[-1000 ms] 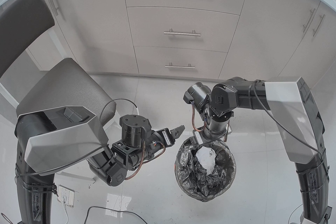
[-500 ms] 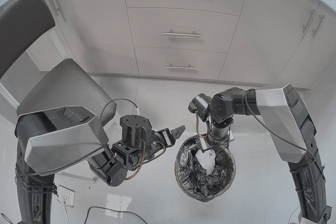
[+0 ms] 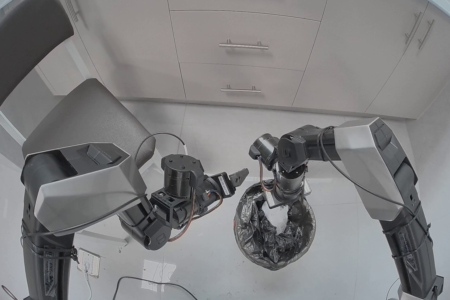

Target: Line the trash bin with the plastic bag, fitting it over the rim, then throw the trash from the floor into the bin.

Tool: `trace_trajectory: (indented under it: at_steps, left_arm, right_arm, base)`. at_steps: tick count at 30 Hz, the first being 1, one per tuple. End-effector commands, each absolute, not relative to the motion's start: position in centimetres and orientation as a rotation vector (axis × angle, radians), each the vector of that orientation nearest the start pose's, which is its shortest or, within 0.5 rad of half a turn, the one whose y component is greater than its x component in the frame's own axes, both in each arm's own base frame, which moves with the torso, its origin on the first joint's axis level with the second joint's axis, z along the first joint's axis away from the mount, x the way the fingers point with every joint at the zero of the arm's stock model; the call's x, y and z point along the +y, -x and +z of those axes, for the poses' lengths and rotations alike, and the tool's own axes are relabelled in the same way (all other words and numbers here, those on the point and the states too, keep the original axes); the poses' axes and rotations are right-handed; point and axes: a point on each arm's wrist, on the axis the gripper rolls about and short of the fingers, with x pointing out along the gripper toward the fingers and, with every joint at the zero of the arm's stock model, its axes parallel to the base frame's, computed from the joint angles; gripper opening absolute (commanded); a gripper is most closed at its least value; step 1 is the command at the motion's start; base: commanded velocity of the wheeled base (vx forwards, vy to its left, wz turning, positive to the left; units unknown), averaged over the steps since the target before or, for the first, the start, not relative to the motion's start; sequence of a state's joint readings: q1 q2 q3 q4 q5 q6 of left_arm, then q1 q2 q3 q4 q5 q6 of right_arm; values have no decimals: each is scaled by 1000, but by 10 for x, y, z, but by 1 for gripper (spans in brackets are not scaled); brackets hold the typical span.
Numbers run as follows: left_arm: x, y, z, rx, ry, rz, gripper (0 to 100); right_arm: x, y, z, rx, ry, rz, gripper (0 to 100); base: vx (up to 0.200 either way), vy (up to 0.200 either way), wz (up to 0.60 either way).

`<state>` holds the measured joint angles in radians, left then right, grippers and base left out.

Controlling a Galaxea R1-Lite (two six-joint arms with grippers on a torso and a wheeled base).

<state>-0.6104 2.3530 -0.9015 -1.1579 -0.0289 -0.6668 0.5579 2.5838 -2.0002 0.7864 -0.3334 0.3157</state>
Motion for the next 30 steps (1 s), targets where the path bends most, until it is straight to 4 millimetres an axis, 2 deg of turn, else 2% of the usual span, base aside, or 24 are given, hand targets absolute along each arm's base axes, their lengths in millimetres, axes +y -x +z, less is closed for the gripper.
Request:
trace_trajectory:
  at_steps: [1, 10, 20, 30]
  left_arm:
    - [-233, -332, 17, 488, 553, -512, 100]
    - [-233, -332, 15, 492, 551, -508, 100]
    - [-233, -332, 14, 492, 551, -508, 100]
    - [-233, -332, 14, 490, 552, -509, 100]
  right_arm:
    - [243, -394, 18, 1247, 330, -5, 0]
    - [256, -399, -15, 1213, 303, 4, 0]
    - [249, -412, -38, 1172, 288, -23, 0]
    - [246, -418, -72, 1166, 280, -44, 0]
  base:
    - [0, 0, 0]
    - [0, 0, 0]
    - [0, 0, 0]
    - [0, 0, 0]
